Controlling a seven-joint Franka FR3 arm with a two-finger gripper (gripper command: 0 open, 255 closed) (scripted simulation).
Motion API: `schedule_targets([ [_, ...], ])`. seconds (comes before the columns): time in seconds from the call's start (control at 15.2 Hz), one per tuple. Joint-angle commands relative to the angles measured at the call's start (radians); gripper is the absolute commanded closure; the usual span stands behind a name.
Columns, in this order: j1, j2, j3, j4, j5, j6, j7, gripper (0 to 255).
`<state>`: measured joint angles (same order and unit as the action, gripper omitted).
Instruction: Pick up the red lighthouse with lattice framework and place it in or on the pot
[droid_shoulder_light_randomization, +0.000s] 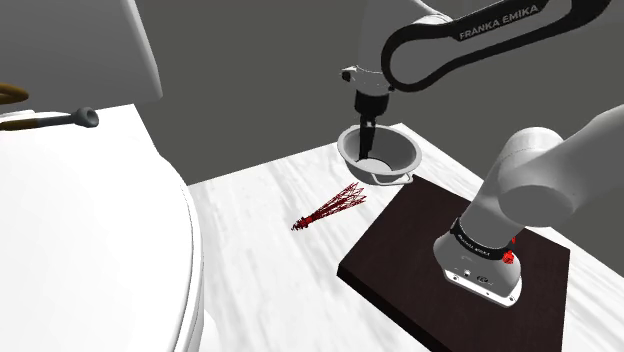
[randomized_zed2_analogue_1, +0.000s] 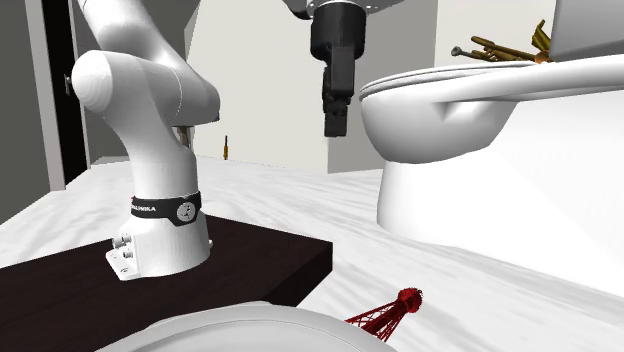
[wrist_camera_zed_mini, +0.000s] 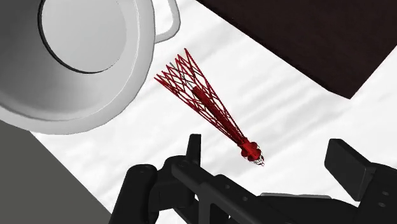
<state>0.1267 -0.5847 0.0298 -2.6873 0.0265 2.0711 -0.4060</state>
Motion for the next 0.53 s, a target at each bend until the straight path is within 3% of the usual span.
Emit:
schedule_targets([
  [0.0,0.011,0.06,0.003,-0.028,-0.019,0.095,-0.043,0],
  [0.46,0.034,0.327,0.037,-0.064,-0.111,0.414,-0.133,0],
])
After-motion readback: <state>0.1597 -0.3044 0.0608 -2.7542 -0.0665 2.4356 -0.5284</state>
